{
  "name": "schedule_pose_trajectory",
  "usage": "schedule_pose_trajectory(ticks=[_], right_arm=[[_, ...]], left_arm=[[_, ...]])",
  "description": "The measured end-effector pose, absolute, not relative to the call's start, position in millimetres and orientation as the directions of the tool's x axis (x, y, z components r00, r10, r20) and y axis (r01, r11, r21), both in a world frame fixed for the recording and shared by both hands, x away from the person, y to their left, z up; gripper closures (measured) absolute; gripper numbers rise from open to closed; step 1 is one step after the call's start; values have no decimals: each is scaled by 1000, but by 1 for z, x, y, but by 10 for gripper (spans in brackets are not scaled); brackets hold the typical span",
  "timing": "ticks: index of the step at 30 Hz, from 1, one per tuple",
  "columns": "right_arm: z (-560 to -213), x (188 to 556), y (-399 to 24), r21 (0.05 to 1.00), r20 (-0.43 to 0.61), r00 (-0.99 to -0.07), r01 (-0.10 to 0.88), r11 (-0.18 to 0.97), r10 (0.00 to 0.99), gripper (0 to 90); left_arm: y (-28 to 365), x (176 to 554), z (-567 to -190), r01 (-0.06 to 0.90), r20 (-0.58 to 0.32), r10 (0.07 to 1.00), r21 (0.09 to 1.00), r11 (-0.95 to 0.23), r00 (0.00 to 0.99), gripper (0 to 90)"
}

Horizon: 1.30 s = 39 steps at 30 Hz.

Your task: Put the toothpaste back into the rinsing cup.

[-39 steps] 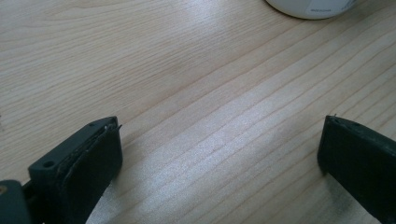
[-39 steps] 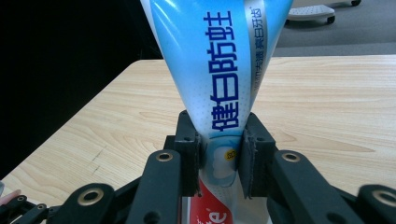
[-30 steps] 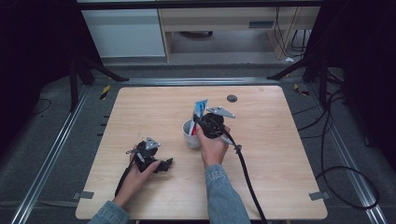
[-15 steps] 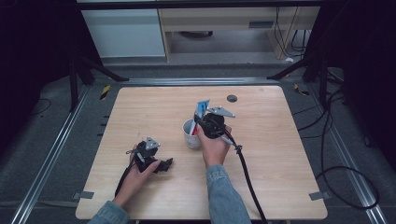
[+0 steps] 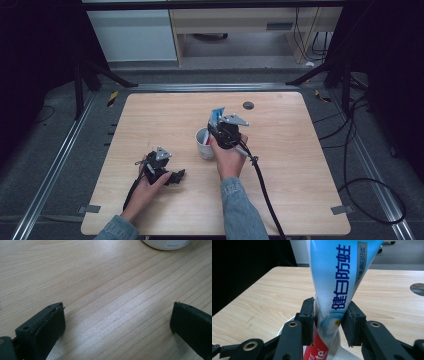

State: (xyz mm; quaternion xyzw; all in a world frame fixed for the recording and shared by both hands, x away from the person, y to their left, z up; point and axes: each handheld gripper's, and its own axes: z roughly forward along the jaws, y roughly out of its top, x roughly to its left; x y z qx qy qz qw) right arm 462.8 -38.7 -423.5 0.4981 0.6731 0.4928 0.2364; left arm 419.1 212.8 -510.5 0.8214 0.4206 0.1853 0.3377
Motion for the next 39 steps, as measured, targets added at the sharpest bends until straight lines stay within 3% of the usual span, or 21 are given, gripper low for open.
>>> schedule_pose_trajectory(ticks=[39], right_arm=[[-413,451,-36,915,-3,-373,374,153,928,453]], left_arm=[[213,419,-511,565,20,815,711,-418,579,0]])
